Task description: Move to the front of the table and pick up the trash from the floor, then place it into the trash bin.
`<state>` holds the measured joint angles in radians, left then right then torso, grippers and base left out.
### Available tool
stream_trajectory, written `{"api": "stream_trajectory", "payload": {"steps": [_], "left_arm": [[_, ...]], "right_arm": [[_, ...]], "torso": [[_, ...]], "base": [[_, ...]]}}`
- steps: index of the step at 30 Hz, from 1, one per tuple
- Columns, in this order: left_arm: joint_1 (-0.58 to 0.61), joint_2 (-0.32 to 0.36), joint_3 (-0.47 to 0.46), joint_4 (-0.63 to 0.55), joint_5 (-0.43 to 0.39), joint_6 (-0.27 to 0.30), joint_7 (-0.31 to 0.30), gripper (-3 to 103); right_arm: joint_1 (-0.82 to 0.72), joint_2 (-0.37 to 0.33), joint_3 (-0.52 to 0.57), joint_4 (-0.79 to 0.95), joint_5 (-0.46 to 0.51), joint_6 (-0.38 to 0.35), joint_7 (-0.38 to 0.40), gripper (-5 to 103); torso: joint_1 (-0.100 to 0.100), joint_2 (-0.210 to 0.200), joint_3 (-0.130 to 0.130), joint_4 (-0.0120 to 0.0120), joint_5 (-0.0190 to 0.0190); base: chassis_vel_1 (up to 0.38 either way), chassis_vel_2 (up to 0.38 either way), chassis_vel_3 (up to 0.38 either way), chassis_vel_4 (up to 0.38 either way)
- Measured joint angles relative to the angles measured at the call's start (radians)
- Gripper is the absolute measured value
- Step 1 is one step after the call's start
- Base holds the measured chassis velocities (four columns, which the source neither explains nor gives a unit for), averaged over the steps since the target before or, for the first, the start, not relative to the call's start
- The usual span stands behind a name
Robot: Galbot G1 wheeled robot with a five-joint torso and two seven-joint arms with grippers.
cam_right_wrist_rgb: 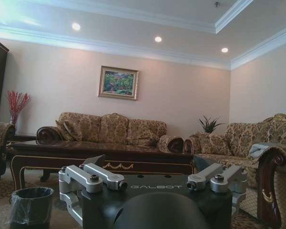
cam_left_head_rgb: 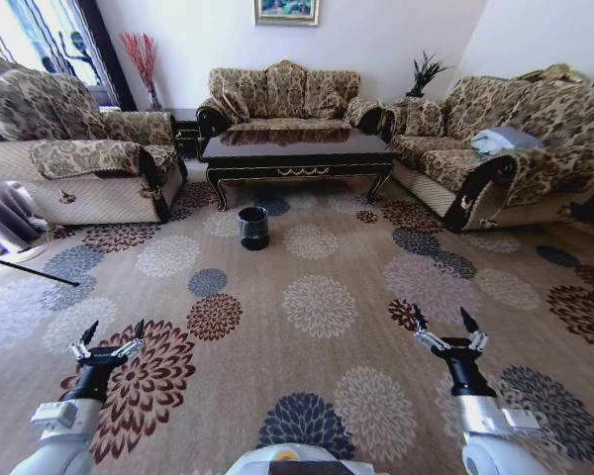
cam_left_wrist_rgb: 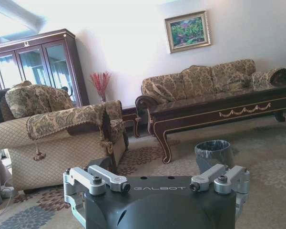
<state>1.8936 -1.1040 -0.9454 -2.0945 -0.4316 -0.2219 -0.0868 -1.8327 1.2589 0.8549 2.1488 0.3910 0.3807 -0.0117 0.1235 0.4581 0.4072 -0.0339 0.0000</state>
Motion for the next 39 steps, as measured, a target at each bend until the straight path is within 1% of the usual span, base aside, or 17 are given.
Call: {"api": "stream_trajectory", "payload": {"steps": [16,25,39], "left_arm": [[0.0,0.0,0.0,0.0,0.0,0.0,0.0,100],[0.0,0.0,0.0,0.0,0.0,0.0,0.0,100],[0.0,0.0,0.0,0.0,0.0,0.0,0.0,100]], "right_arm": [[0.0,0.0,0.0,0.0,0.0,0.0,0.0,100],[0.0,0.0,0.0,0.0,0.0,0.0,0.0,100],[0.0,0.0,0.0,0.0,0.0,0.0,0.0,100]], "torso": [[0.024,0.064,0.04,-0.0001,0.0],[0.04,0.106,0.066,-0.0001,0.0],[0.062,0.159,0.096,-0.0001,0.0]], "base": [[0.0,0.0,0.0,0.0],[0.0,0.0,0.0,0.0],[0.0,0.0,0.0,0.0]]}}
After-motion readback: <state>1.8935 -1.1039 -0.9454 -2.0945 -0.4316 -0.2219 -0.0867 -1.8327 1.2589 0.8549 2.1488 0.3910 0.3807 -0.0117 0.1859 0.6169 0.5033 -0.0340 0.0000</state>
